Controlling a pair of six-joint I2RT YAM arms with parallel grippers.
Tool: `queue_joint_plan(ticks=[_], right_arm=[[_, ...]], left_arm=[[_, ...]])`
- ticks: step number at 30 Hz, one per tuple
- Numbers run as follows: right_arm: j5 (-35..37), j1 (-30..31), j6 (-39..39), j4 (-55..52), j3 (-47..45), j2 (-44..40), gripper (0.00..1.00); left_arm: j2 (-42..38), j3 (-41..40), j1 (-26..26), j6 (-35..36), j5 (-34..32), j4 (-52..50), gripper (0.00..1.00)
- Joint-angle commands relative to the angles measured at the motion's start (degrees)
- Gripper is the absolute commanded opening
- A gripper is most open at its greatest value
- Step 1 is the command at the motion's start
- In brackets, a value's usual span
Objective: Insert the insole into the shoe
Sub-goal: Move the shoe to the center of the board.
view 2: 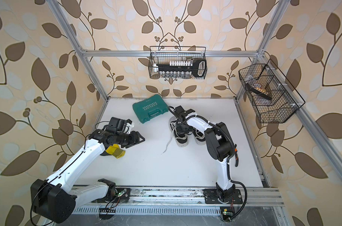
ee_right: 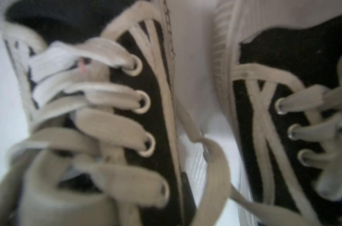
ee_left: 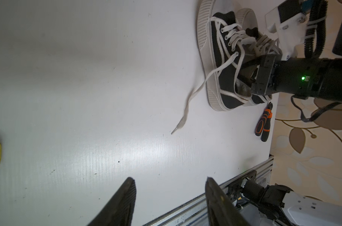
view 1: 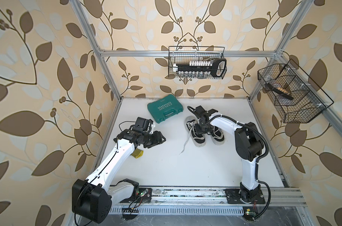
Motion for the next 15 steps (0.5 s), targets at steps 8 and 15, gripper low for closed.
queue_joint_plan(ticks=[8,15], right_arm=[[-8.80,-2.59,10.03,5.13,-3.61,-1.96,0.27],[-1.60,-0.70,4.76,-2.58,-5.04,-13.24,0.59]], left_arm=[[2.17,1.74,0.59,1.44,1.71,0.66,0.57],[1.31,2.40,0.59,1.69,1.08,-0.72,0.57]])
